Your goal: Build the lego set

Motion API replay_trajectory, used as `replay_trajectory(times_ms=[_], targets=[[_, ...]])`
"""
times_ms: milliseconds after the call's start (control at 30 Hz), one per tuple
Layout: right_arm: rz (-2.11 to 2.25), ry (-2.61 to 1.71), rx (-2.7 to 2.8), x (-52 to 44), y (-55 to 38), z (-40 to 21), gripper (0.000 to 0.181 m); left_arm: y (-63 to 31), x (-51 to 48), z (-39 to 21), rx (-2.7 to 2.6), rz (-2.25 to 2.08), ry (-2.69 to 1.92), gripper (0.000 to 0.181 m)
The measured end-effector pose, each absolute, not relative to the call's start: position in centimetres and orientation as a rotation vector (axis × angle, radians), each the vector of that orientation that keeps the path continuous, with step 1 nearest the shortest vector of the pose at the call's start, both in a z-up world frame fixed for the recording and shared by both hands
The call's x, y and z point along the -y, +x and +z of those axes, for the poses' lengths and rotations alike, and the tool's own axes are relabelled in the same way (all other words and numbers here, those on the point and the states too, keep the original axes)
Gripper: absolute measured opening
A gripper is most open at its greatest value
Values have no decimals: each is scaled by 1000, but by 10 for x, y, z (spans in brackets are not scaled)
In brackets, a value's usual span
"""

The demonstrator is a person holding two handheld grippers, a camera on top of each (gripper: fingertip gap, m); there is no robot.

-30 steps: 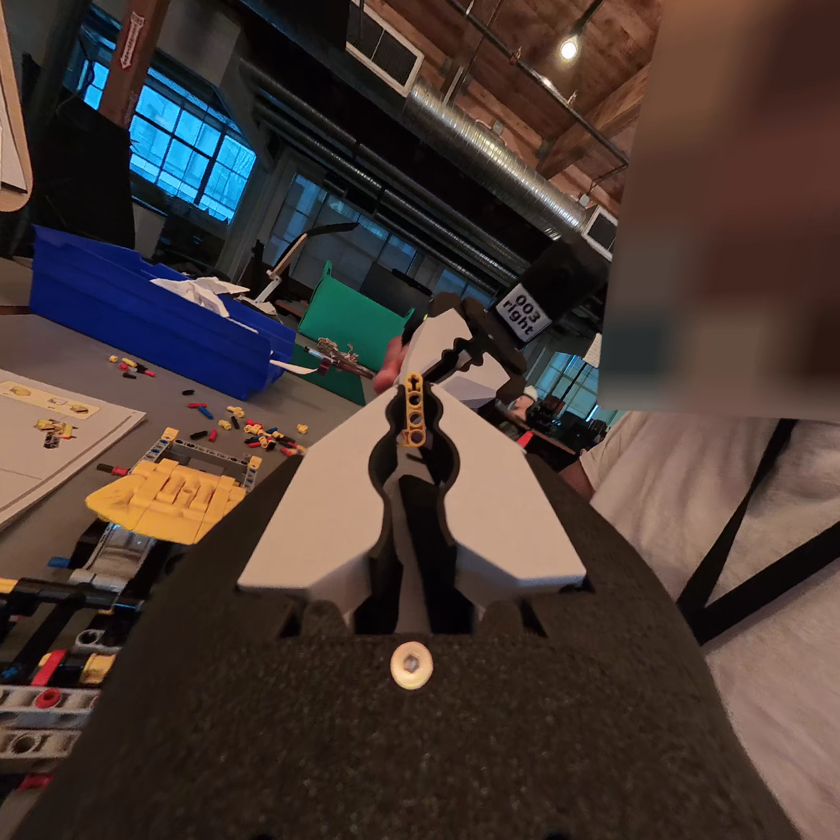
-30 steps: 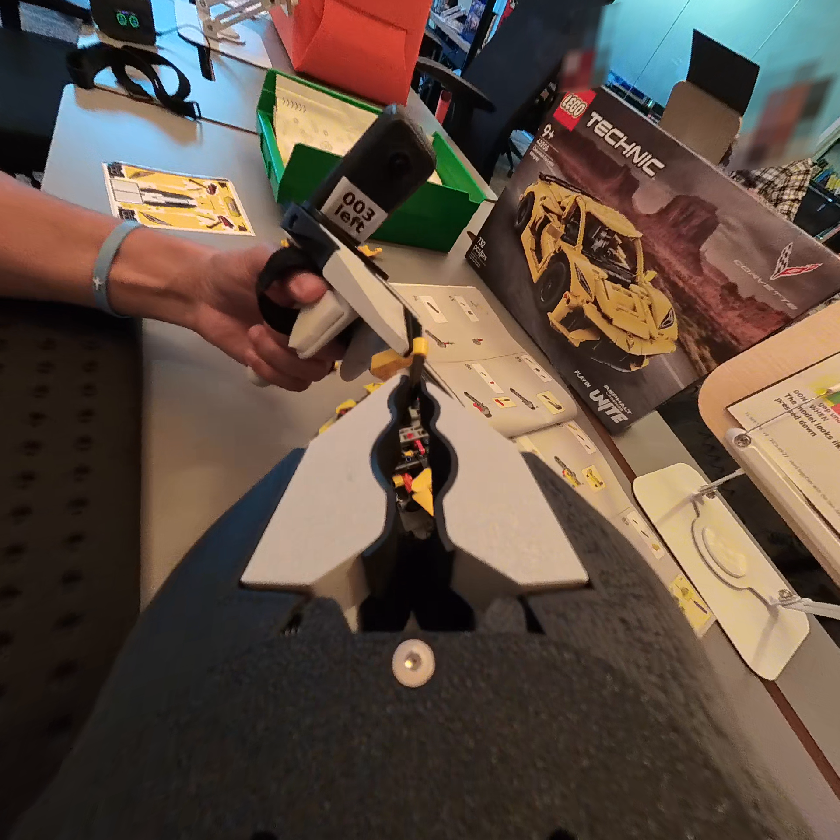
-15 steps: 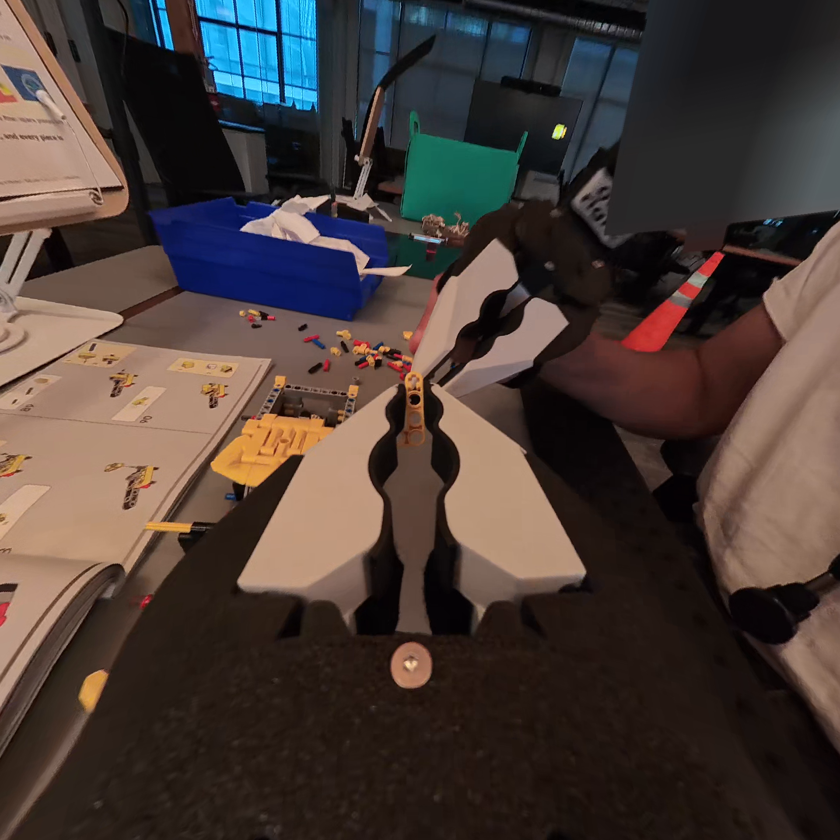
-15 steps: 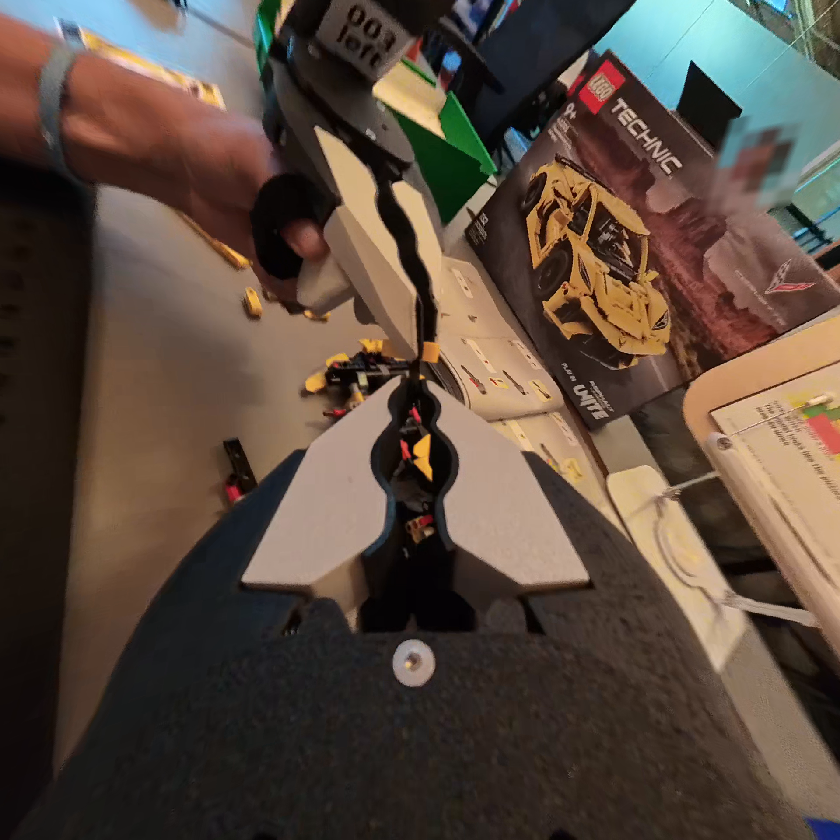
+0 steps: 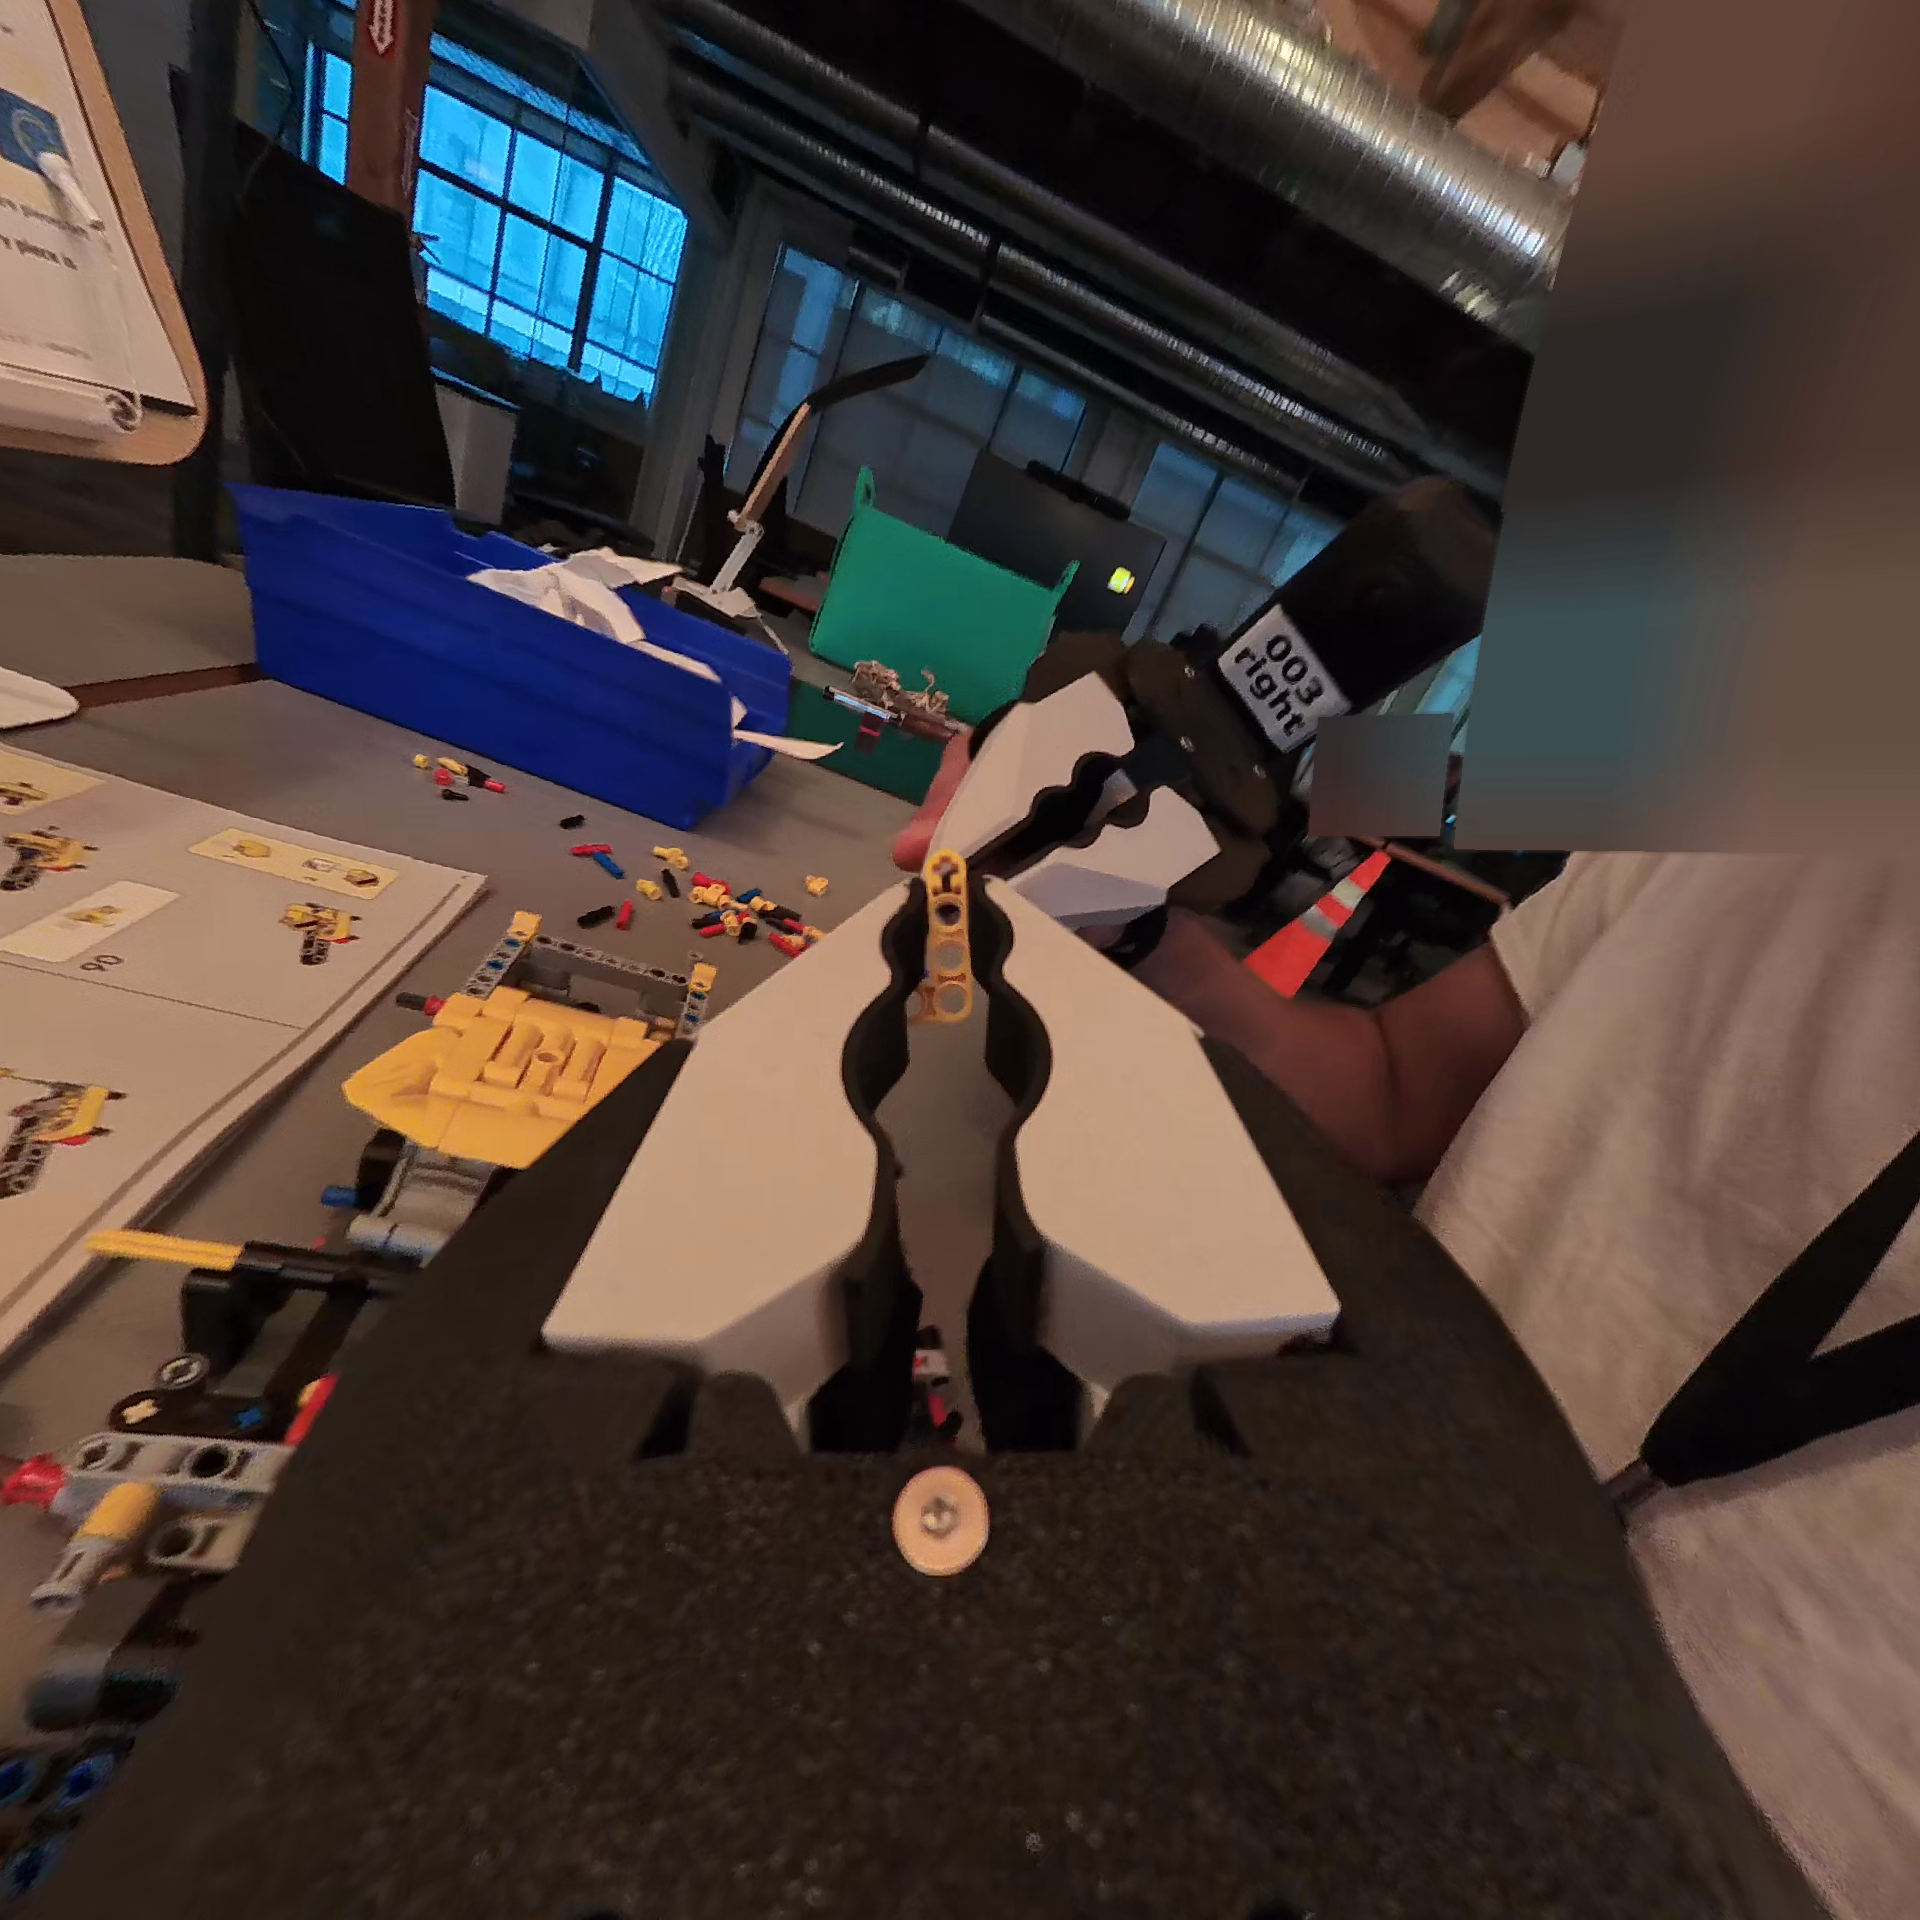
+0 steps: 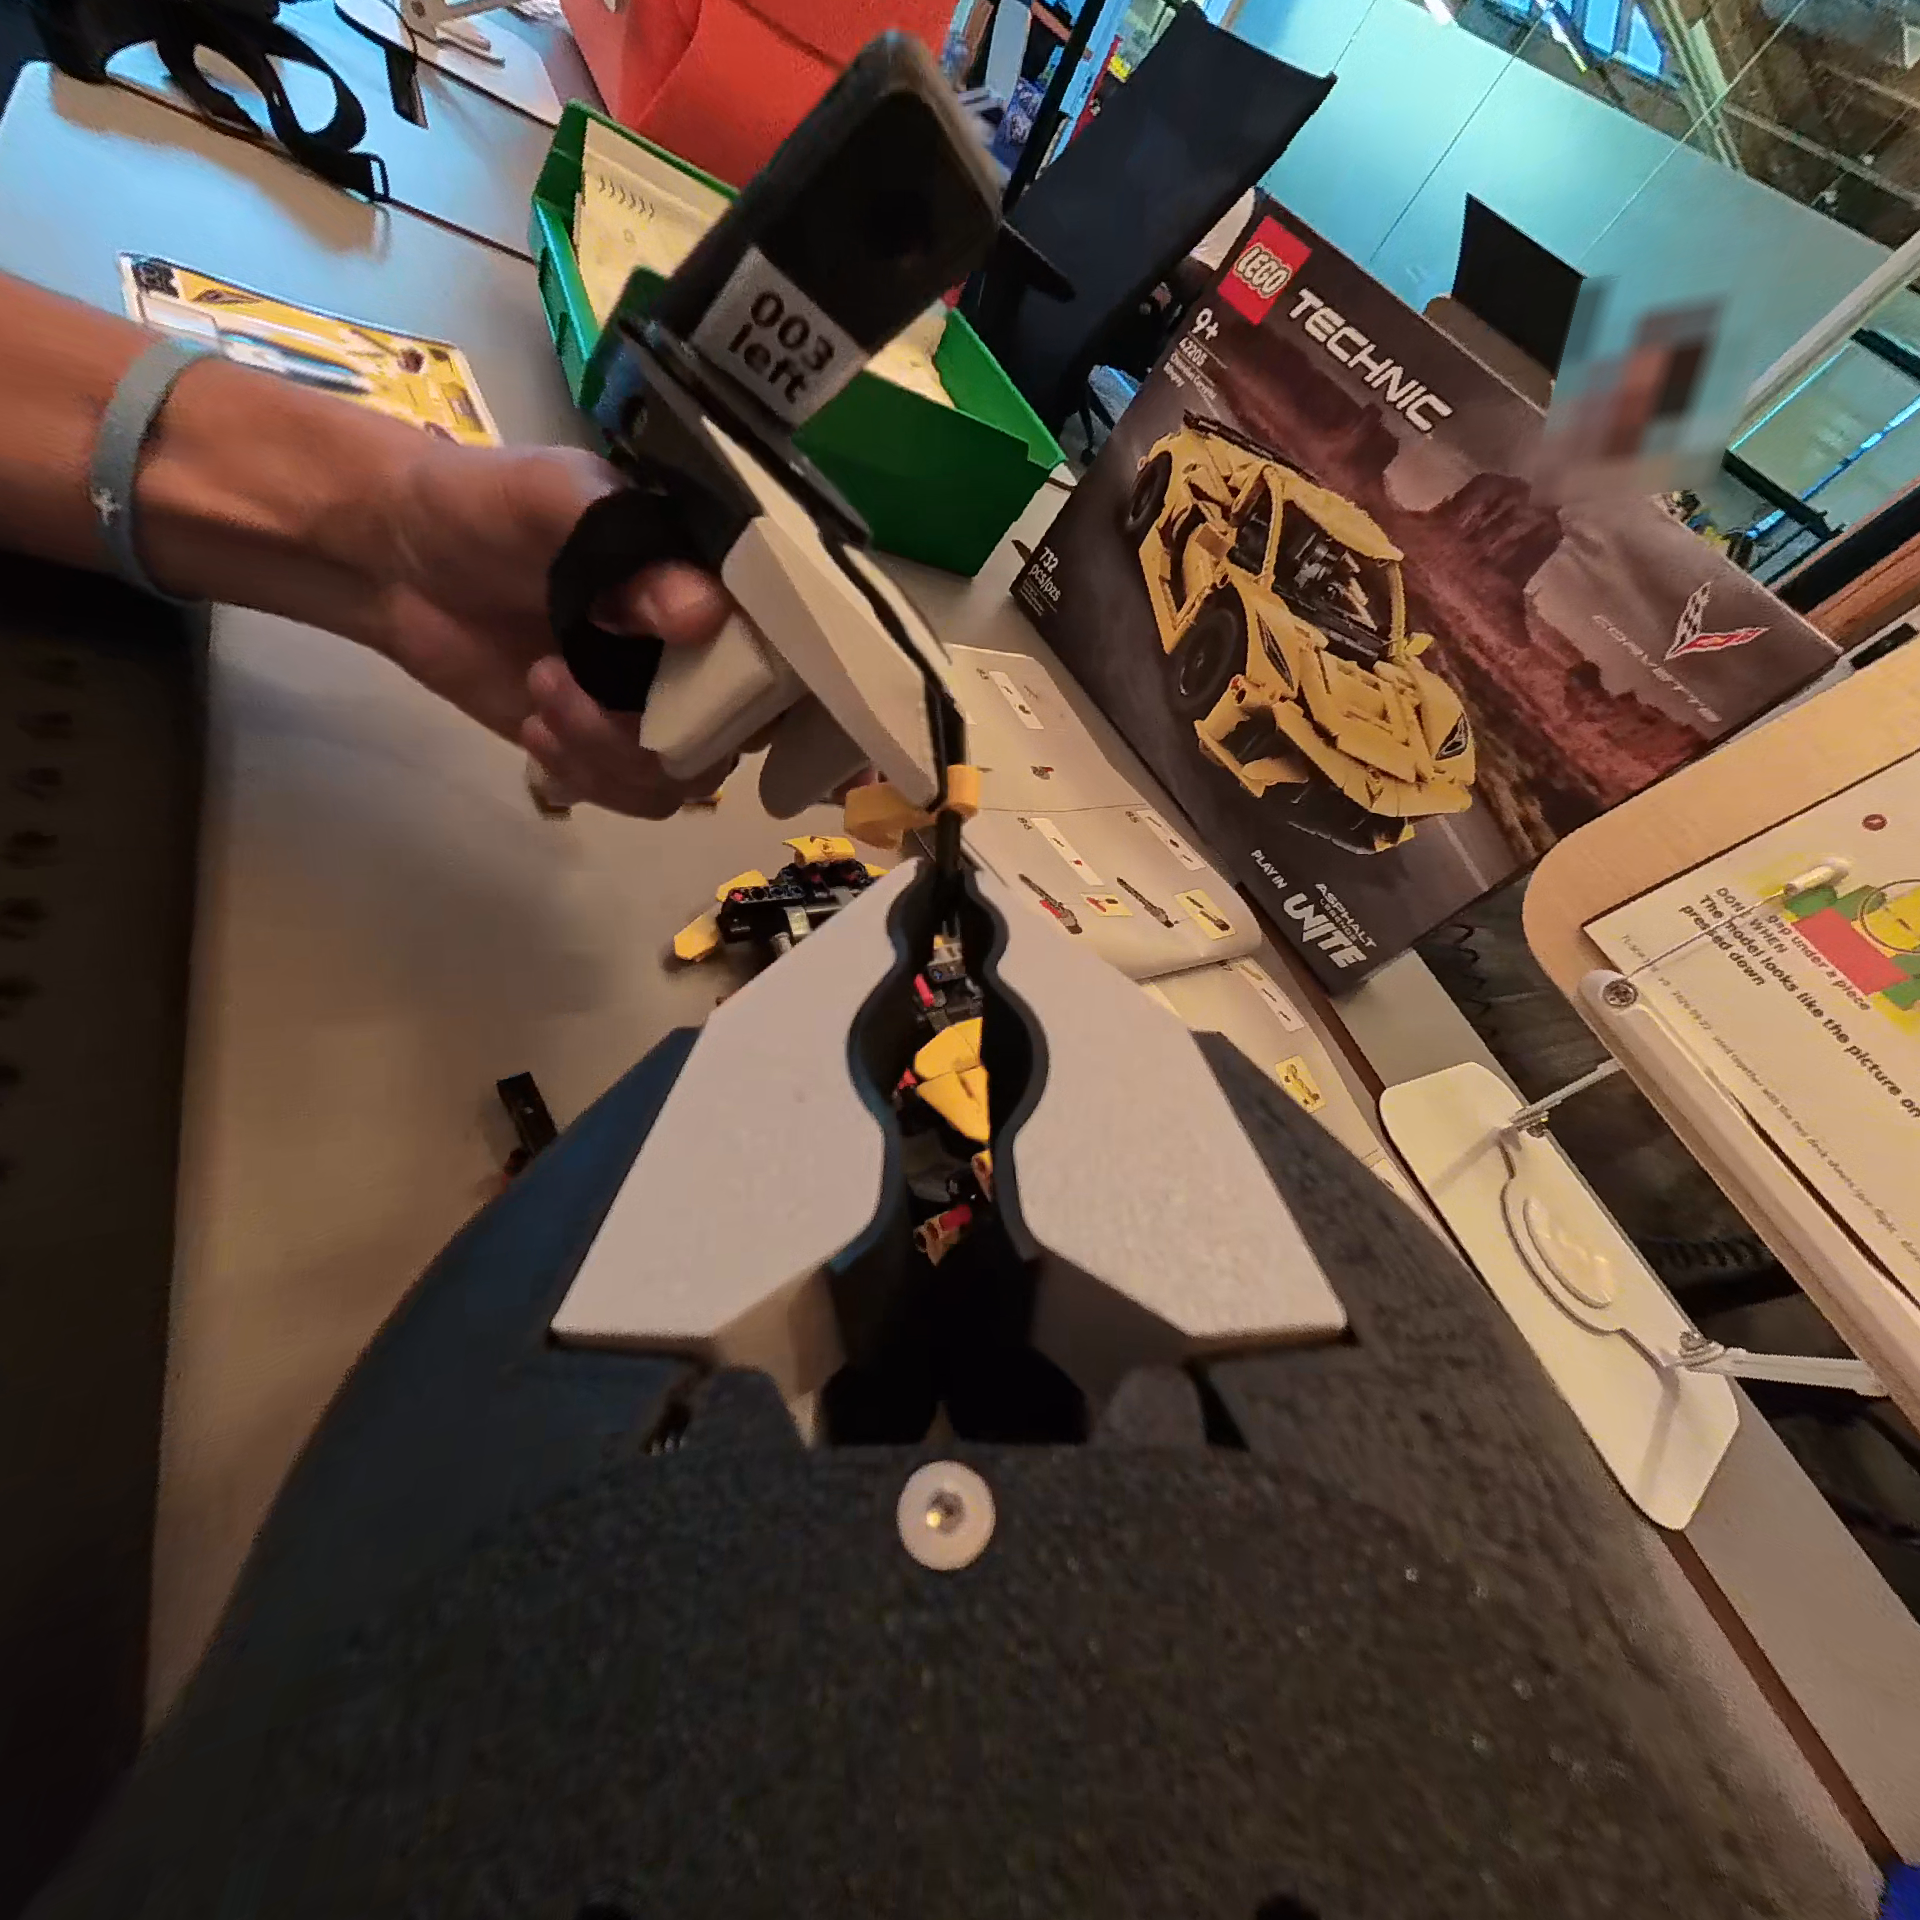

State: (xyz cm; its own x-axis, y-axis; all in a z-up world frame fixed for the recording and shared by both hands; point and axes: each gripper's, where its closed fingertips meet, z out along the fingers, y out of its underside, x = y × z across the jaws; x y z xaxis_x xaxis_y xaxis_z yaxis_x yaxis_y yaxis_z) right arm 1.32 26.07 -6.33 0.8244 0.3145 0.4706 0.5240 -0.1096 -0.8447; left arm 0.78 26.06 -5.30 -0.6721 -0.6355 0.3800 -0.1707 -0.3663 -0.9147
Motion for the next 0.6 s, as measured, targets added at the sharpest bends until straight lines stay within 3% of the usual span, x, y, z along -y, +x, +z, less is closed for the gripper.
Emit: replay_trajectory(times_ms=[600], targets=[[-428,-1773,719,-262,23,-75,3,15,-261,-66,-1536,-2160,-1167,7]])
